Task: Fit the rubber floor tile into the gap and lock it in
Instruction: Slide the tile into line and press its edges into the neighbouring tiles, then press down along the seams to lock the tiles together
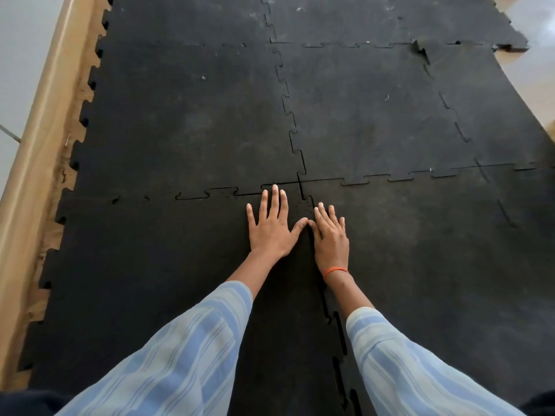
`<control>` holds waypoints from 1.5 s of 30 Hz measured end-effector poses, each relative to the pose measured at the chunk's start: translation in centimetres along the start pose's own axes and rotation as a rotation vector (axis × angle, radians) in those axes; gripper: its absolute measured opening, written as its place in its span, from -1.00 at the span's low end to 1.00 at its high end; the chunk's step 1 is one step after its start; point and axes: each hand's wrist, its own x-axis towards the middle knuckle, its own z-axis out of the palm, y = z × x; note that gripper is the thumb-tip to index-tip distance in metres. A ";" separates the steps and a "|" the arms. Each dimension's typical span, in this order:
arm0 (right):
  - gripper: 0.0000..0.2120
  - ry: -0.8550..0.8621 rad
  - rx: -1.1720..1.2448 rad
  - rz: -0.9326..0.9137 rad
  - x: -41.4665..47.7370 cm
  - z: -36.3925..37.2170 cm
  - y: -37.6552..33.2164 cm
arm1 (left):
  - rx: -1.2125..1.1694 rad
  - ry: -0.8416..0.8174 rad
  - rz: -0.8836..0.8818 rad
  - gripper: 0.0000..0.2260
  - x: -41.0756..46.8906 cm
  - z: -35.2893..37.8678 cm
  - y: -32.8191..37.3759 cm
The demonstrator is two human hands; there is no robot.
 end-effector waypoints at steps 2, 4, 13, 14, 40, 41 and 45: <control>-0.62 0.025 -0.017 -0.010 0.0 0.1 0.0 | -0.002 0.017 0.008 -0.32 0.8 0.0 0.4; -0.63 0.047 -0.036 -0.011 0.0 0.1 0.0 | -0.008 0.022 0.011 -0.35 1.4 0.3 0.9; -0.61 -0.107 -0.090 -0.014 0.7 -1.9 -0.2 | 0.045 0.001 0.207 -0.34 -3.2 0.5 -0.7; -0.60 -0.147 -0.107 -0.010 0.9 -2.4 -0.2 | 0.065 0.026 0.241 -0.32 -5.4 1.3 -0.6; -0.65 -0.186 -0.165 0.071 0.8 -2.9 -2.2 | 0.208 -0.057 0.492 -0.32 -16.9 3.5 4.5; -0.66 -0.180 -0.179 0.066 0.8 -2.9 -2.2 | 0.211 -0.048 0.506 -0.32 -16.8 3.5 4.5; -0.69 -0.152 -0.194 0.039 1.0 -2.7 -2.1 | 0.241 -0.009 0.546 -0.36 -16.7 3.3 4.6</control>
